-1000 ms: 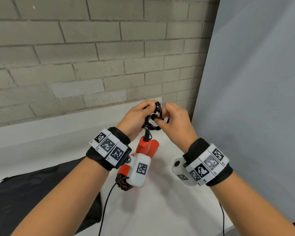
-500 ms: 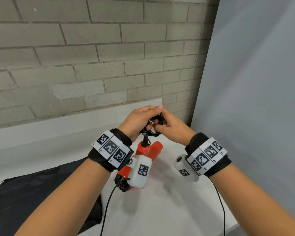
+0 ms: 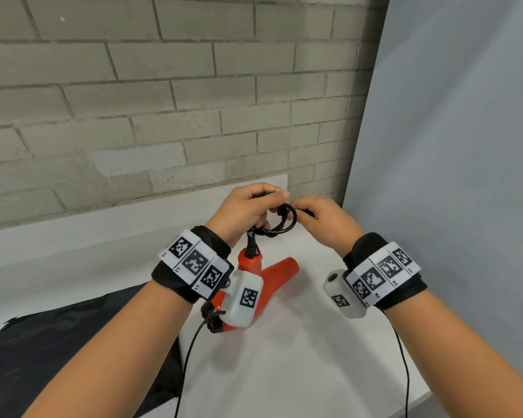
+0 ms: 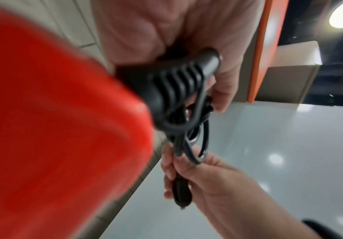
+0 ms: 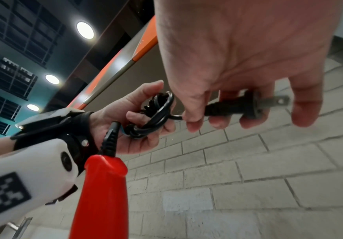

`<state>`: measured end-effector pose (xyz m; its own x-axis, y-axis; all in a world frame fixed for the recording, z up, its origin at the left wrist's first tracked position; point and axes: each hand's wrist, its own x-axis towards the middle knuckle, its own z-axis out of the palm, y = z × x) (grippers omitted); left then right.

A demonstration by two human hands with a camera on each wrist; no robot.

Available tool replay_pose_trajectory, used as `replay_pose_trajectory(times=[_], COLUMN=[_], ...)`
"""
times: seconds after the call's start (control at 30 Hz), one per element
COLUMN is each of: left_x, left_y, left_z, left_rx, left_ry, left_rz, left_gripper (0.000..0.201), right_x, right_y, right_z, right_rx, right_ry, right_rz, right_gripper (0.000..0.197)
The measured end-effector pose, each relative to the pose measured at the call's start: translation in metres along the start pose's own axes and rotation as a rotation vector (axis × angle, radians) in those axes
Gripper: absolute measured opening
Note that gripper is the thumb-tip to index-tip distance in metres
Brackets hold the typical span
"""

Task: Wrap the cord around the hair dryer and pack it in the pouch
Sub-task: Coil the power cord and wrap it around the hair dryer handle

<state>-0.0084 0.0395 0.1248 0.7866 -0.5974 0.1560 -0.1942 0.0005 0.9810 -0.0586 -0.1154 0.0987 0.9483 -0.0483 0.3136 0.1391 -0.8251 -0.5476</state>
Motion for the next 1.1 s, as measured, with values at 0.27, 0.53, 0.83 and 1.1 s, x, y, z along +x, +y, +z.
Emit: replay_pose_trajectory(times=[0.27,0.53,0.83,1.1], left_x=[-0.006,-0.016,-0.019,-0.015], left_y=[0.003,0.008,-0.001,-0.004], left_z=[0.01,0.022,0.03,0.02], left_rx=[0.235,0.463,0.262,-0.004], left_ry=[0.048,0.052,0.192,0.329], left_rz=[-0.034,0.136,0.149,0.094], left_gripper=[0.018,0.022,0.011,0.011], right_x=[-0.004,-0.01,-0.017,-0.03], right_y=[-0.01,-0.021,-0.021,-0.033], right_z=[-0.02,-0.028,-0.023,-0.011], right_rx=[-0.366,-0.38,-0.199,0.166], right_ry=[0.283,0.511,0.409,0.135], right_rz=[-0.065,-0.168,-0.094,0.002], right_gripper=[0.023,0.019,0.023,0.033])
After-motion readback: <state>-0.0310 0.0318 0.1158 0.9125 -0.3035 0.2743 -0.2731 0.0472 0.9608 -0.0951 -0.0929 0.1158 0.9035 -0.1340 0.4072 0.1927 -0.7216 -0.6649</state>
